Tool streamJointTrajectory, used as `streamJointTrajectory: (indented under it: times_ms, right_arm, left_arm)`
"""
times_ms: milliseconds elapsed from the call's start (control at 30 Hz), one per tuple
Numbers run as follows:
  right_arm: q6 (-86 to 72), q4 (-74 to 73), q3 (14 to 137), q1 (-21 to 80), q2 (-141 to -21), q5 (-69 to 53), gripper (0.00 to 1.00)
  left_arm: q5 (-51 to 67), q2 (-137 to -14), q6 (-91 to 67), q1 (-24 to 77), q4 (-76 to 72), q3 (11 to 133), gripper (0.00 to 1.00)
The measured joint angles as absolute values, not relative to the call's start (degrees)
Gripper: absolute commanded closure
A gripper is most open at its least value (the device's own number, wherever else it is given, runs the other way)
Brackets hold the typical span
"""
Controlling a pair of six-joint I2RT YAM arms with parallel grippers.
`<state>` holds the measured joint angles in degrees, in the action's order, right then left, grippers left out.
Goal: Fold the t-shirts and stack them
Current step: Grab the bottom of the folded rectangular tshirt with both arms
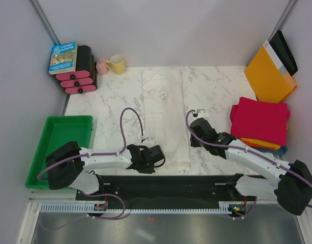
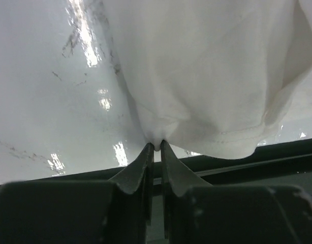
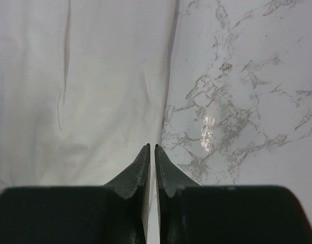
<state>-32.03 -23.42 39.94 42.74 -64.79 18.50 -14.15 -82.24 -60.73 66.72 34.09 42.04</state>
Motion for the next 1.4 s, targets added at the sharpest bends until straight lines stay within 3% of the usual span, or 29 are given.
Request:
streamJointTrajectory:
  times_ms: [167,333,500,600,667,700,767,833,900,1033,1100,1200,1400]
  right_arm:
    - [-30.2,-22.4,40.4,44.1,-66.5,12.9,0.91]
    - [-29.8,-19.8,43.1,45.2,-71.8,7.3,1.0]
    - [-30.0,-14.7,44.9,46.6,-78.2,2.4,1.0]
    - [-30.7,-12.9,45.4,47.9,-80.7,0.7,1.0]
    - [-31.2,-12.4,46.0,48.3,-81.5,0.2,0.99]
    - [-31.4,-12.2,46.2,48.2,-81.6,0.2,0.94]
    - [-31.7,-11.8,46.7,48.2,-81.6,0.3,0.86]
    - [-31.8,-11.4,47.0,48.2,-81.5,0.8,0.76]
    - [-31.8,-11.7,47.1,48.3,-80.7,2.0,0.72]
    - [-31.8,-13.1,47.1,48.3,-78.1,4.8,0.72]
    - [-31.9,-13.5,46.8,48.3,-76.3,6.0,0.72]
    - [-32.2,-14.2,45.0,48.3,-72.8,7.3,0.73]
    - [-33.2,-16.6,41.9,48.3,-69.3,9.2,0.73]
  left_arm:
    - [-16.6,-80.1,-62.0,73.0,34.5,42.3,0.86]
    - [-20.6,-69.5,-63.3,75.8,35.5,42.3,0.86]
    - [-24.4,-62.0,-64.9,75.9,36.2,41.5,0.84]
    - [-25.6,-61.0,-65.9,75.9,37.6,40.8,0.9]
    - [-25.8,-61.3,-66.6,75.9,38.5,40.3,0.8]
    - [-25.8,-61.5,-66.9,75.9,39.0,40.1,0.73]
    - [-25.7,-62.4,-67.4,75.9,39.8,39.8,0.54]
    - [-25.6,-63.2,-68.1,75.9,40.7,39.6,0.24]
    - [-25.7,-63.5,-68.6,76.0,41.0,39.3,0.13]
    - [-26.5,-64.2,-69.2,76.0,41.3,39.0,0.16]
    - [-27.0,-65.5,-69.2,75.9,40.7,39.0,0.28]
    - [-27.0,-69.8,-68.8,75.9,38.4,38.9,0.37]
    - [-27.5,-75.4,-68.6,76.0,33.8,38.4,0.37]
